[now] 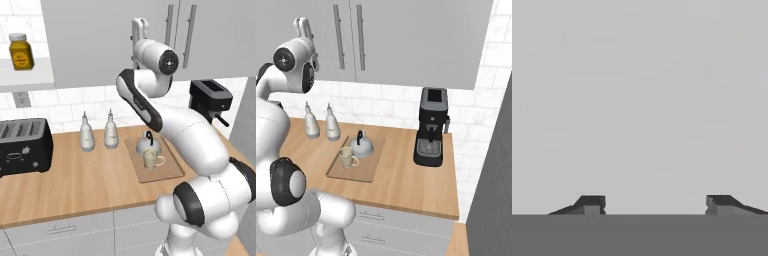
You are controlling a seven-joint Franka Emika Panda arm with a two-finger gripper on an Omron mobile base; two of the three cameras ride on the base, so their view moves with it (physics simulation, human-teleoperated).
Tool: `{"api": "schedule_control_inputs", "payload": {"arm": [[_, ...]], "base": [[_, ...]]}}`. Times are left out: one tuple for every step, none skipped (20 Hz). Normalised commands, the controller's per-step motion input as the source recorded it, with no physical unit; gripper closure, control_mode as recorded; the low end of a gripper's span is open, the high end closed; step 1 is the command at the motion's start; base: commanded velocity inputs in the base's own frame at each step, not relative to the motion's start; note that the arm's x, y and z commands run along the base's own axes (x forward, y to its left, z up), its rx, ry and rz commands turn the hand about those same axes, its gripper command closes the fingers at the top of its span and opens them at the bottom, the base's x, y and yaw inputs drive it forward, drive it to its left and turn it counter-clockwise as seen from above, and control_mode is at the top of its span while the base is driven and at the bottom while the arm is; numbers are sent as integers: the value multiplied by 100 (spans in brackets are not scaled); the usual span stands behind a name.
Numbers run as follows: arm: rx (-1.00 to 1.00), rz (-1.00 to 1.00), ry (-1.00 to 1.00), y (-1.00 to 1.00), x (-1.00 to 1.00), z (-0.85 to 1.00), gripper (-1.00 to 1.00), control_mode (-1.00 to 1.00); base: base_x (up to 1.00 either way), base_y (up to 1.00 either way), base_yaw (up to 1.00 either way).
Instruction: Pick the kettle from the counter and place it on the tray. Then pick the mug from the cabinet and place it on the tray. Then close the cabinet doors.
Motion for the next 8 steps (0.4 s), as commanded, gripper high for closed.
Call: {"api": "schedule_control_inputs", "payload": {"arm": [[0, 10, 2, 0, 50, 0, -100, -100], [0, 10, 3, 0, 50, 0, -100, -100], [0, 9, 5, 0, 50, 0, -100, -100], [0, 8, 5, 0, 51, 0, -100, -100], [0, 8, 8, 0, 61, -1, -100, -100], [0, 7, 12, 0, 76, -8, -100, -100], [0, 7, 15, 0, 86, -7, -100, -100], [0, 5, 16, 0, 99, -15, -100, -100]], "base": [[0, 0, 0], [0, 0, 0], [0, 0, 0], [0, 0, 0], [0, 0, 0], [0, 0, 0], [0, 0, 0], [0, 0, 0]]}}
